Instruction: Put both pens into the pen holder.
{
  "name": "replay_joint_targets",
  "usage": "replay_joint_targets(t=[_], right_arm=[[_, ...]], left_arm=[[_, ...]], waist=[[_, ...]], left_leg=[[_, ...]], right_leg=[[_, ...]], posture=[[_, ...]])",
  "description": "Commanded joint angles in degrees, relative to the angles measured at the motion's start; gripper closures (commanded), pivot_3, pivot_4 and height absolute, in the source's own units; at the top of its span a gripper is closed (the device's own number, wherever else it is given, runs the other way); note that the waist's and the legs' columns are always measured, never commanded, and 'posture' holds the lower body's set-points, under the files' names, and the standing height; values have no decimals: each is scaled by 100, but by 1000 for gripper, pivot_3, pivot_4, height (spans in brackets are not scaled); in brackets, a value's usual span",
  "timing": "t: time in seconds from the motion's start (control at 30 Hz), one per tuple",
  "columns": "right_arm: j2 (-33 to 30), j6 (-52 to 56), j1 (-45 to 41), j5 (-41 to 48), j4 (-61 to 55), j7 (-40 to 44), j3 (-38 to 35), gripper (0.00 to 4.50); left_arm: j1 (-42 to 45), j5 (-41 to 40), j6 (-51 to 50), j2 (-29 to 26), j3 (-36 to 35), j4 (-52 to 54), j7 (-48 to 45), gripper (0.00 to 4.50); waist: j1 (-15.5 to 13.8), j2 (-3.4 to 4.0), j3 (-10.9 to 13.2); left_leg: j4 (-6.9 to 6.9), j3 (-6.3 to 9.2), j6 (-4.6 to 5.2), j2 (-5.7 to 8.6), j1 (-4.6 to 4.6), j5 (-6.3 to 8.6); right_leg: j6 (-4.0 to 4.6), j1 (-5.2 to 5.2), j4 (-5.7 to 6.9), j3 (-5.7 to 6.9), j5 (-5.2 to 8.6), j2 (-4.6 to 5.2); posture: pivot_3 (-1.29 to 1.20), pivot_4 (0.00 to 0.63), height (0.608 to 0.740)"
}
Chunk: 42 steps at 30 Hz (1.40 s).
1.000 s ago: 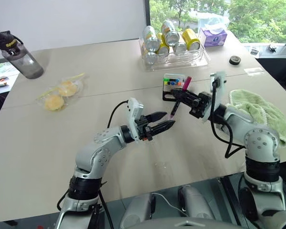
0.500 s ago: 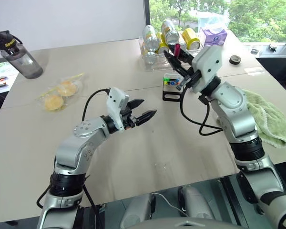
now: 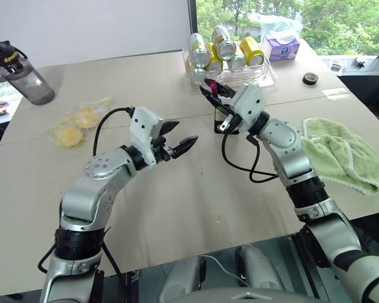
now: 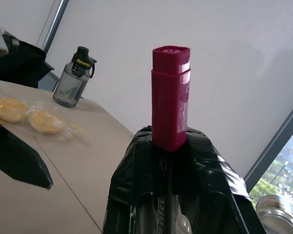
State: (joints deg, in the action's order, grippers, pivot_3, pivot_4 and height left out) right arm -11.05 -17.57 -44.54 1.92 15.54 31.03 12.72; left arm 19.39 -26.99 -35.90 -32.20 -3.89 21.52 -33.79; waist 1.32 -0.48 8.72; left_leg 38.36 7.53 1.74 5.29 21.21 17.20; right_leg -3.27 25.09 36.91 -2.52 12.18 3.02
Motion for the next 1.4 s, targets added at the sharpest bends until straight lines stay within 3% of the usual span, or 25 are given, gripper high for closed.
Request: replay_joint_targets(t=[0.03, 0.53, 0.77, 0.8, 0.83, 1.2, 1.4], right_arm=[[-16, -407, -247, -88, 215, 60, -90, 4420], [-41, -692, -358, -318, 737, -90, -199, 4420], [-26, -690, -402, -372, 848, -135, -223, 1043], [-32, -699, -411, -378, 873, -149, -234, 835], [-37, -728, -418, -385, 898, -174, -250, 160], [-193, -415, -51, 83, 266, 51, -531, 67], [-801, 1889, 1184, 1744, -1893, 1044, -620, 67]], left_arm=[[-20, 81, 103, -102, -73, 223, 2, 769], [32, -242, -57, -33, -34, 282, -174, 769], [28, -144, -3, -93, -6, 213, -213, 661], [29, -139, -4, -94, -6, 211, -217, 661], [30, -134, -7, -92, -5, 212, -219, 661], [-6, -121, 3, -43, 5, 219, -259, 661], [-401, -352, 16, 102, -57, 465, -305, 661]], waist=[[28, 0, 0], [113, 0, 0], [114, 0, 0], [113, 0, 0], [113, 0, 0], [110, 0, 0], [77, 2, 1]], left_leg=[[0, 0, 0, 0, 0, 0], [0, -1, 0, 0, 0, 0], [0, -1, 0, 0, 0, 0], [0, -1, 0, 0, 0, 0], [0, -1, 0, 0, 0, 0], [0, 0, -1, -1, 0, 0], [1, 5, 0, 0, 7, 0]], right_leg=[[0, 0, 1, 0, 0, 0], [0, 1, 3, -2, 0, 0], [0, 1, 3, -2, 0, 0], [0, 1, 3, -2, 0, 0], [0, 1, 4, -2, 0, 0], [0, 2, 4, -2, 0, 0], [0, 1, -1, 3, 0, 5]], posture=[[0, 150, 739], [0, 150, 739], [0, 150, 739], [0, 150, 739], [0, 150, 739], [0, 150, 739], [0, 150, 739]])
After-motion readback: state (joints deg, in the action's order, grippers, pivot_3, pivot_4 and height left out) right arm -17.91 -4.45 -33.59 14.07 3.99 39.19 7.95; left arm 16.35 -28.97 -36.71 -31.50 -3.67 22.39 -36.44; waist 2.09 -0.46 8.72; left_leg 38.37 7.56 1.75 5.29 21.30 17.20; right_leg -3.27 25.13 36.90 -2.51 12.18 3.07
